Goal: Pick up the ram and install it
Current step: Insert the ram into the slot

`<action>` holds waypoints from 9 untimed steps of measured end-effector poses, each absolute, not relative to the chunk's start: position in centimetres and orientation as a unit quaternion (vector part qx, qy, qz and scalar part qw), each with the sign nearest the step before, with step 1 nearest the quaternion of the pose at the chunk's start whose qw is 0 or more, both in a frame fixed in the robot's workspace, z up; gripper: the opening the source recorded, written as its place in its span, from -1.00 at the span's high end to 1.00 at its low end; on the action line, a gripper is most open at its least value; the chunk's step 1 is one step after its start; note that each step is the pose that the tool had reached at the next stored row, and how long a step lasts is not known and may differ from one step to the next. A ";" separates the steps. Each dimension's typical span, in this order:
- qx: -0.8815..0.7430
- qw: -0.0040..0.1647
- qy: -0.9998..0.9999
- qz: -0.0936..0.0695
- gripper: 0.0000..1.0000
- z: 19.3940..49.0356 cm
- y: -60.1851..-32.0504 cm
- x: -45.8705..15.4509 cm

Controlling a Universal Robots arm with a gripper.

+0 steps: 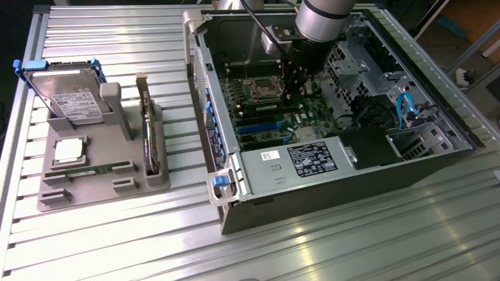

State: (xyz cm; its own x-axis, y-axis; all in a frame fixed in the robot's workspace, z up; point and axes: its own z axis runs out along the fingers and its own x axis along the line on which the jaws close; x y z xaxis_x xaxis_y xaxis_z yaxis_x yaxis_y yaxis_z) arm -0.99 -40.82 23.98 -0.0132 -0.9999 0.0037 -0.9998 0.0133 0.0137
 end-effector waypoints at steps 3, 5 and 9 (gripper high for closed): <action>0.702 0.006 -0.712 -0.004 0.76 24.0 -40.8 -1.0; 0.702 0.006 -0.712 -0.004 0.76 24.0 -40.8 -1.0; 0.702 0.006 -0.712 -0.004 0.76 24.0 -40.8 -1.0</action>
State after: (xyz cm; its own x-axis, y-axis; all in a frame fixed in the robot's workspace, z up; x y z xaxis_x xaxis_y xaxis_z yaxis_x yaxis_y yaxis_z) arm -1.04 -40.82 24.01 -0.0133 -0.9999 0.0033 -0.9998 0.0133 0.0136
